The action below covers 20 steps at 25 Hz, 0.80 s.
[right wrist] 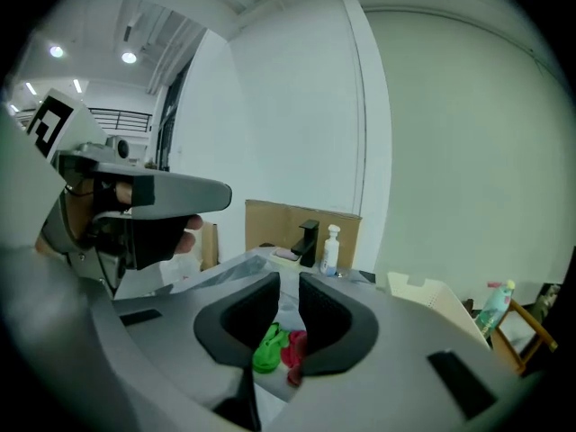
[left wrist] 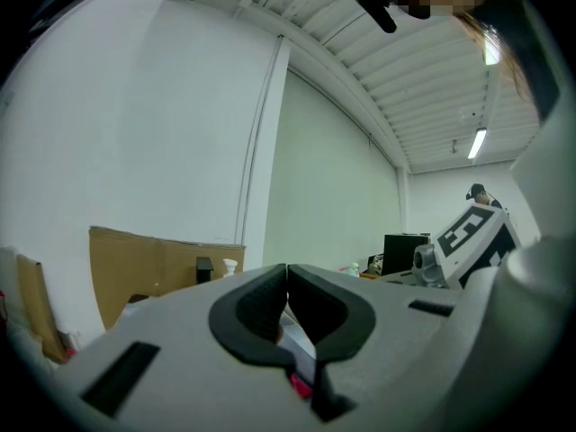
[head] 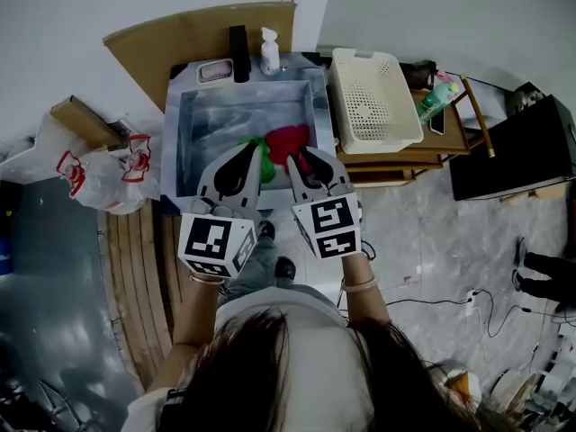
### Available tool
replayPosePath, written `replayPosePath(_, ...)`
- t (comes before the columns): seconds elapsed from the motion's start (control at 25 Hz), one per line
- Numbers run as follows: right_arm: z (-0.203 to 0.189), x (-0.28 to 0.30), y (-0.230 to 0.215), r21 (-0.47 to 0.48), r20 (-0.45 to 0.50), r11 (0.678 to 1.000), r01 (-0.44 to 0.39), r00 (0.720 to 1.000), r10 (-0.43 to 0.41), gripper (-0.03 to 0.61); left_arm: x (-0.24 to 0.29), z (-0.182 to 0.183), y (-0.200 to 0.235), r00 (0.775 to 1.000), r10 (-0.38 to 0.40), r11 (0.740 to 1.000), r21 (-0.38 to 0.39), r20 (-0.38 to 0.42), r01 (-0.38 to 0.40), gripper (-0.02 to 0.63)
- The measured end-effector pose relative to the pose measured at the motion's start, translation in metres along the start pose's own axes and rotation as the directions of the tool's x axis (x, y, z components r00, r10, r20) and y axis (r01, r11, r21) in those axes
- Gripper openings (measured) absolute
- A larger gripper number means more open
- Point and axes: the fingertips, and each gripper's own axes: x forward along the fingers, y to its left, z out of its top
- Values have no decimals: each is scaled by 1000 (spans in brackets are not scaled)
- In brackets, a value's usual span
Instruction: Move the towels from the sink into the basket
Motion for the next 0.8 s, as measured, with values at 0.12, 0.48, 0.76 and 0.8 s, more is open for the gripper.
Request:
replayPosePath(0.12, -6, 20, -5, 0, -33, 1000, 3, 999, -3, 74, 13, -3, 12, 1000, -12, 1000, -15, -3, 12, 9)
replayPosePath(0.48, -39, 74, -22, -6, -153, 1000, 25, 988, -25, 109, 52, -15, 41, 998, -48, 998, -35, -29, 47, 9)
replayPosePath(0.76, -74, 109, -31, 9, -275, 1000, 27, 961, -23, 138, 75, -28, 60, 996, -66, 996, -61, -57, 63, 9)
replayPosePath(0.8, -78, 115, -31, 11, -286, 1000, 26, 958, -22, 140, 78, -29, 62, 996, -68, 996, -66, -59, 64, 9)
